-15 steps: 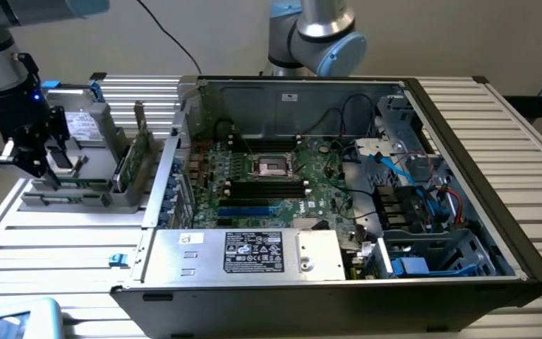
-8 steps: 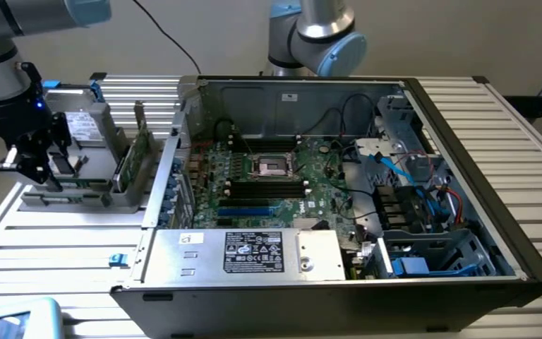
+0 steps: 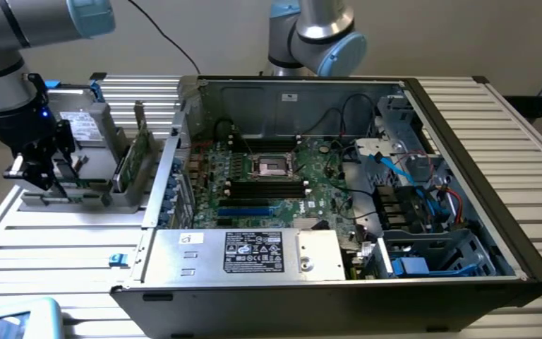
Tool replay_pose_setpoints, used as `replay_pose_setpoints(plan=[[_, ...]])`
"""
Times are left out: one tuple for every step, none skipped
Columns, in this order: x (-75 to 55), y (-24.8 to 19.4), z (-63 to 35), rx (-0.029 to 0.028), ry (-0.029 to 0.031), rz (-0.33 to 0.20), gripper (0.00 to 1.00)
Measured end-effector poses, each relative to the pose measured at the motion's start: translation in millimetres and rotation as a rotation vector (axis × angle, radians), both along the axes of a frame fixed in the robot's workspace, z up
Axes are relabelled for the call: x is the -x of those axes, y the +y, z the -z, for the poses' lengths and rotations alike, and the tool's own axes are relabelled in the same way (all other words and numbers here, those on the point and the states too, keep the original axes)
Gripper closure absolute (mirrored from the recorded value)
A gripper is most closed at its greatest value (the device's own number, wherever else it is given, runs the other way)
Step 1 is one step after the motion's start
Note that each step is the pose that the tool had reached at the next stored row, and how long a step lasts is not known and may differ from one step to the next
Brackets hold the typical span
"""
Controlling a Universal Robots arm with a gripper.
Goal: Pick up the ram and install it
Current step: 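Pick up the ram and move it above insertion slot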
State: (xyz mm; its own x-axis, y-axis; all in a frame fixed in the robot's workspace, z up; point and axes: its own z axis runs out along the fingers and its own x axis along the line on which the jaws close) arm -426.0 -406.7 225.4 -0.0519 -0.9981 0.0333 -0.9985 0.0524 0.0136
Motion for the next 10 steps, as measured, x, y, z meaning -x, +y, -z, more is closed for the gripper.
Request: replay_pose_setpoints(plan=[[-0.3, -0.1, 2.0, -0.0001, -0.0001, 0.000, 0.52], [-0.5, -0.1, 3.8, -0.0001, -0.0001, 0.000, 0.52], [-0.6, -0.2, 5.5, 0.0000, 0.0000, 0.000, 0.52], [-0.6, -0.2, 7.2, 0.0000, 0.0000, 0.000, 0.52], [-0.6, -0.3, 9.0, -0.0001, -0.0001, 0.000, 0.52], [-0.6, -0.3, 10.7, -0.0001, 0.0000, 0.000, 0.52], [-0.7, -0.3, 12.2, -0.0001, -0.0001, 0.000, 0.52], [-0.6, -0.3, 13.0, 0.0000, 0.0000, 0.000, 0.52], [-0.6, -0.4, 13.2, 0.0001, 0.0002, 0.000, 0.52], [-0.6, -0.4, 13.2, 0.0001, 0.0003, 0.000, 0.52]])
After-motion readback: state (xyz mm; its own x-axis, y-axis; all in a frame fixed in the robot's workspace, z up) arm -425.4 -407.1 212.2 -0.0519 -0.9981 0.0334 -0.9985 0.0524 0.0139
